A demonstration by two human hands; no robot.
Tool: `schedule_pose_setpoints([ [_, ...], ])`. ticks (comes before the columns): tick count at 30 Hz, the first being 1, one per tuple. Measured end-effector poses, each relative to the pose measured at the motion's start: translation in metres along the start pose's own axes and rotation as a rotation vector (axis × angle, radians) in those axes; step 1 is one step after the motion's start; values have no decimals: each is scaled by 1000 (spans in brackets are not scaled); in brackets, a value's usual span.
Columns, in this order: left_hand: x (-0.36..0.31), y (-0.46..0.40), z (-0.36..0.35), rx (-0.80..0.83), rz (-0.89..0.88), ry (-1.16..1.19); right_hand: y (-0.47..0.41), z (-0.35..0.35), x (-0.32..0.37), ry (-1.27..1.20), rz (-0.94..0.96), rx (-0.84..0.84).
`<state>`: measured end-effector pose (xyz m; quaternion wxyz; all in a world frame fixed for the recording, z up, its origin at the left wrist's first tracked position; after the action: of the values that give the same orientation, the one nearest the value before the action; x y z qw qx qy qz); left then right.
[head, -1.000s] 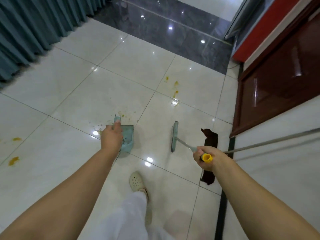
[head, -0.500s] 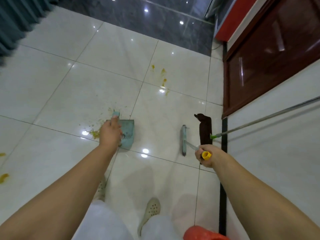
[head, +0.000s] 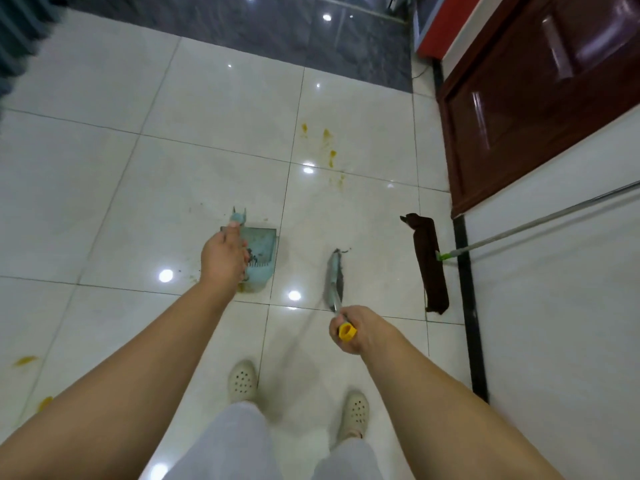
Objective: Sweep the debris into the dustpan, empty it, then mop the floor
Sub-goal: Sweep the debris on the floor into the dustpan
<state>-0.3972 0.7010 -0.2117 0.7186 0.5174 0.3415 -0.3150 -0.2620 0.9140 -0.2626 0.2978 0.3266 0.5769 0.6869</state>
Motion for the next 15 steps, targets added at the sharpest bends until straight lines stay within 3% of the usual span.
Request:
schedule_pose_setpoints([
  [8, -12, -36, 42, 2, -41, -43, 26, -79, -45, 10, -52, 209],
  [15, -11, -62, 68, -24, -20, -37, 38, -98, -45, 38, -41, 257],
])
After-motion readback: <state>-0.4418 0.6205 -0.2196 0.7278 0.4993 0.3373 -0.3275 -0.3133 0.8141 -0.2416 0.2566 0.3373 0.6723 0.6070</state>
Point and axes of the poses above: each hand's wrist, its own y-axis away from the middle knuckle, its own z-axis out of the back of the hand, x = y × z, the point moved 4 cm from there along -y, towards the middle knuckle, and after that the axes turned 3 degrees about -x, right-handed, at the moved point
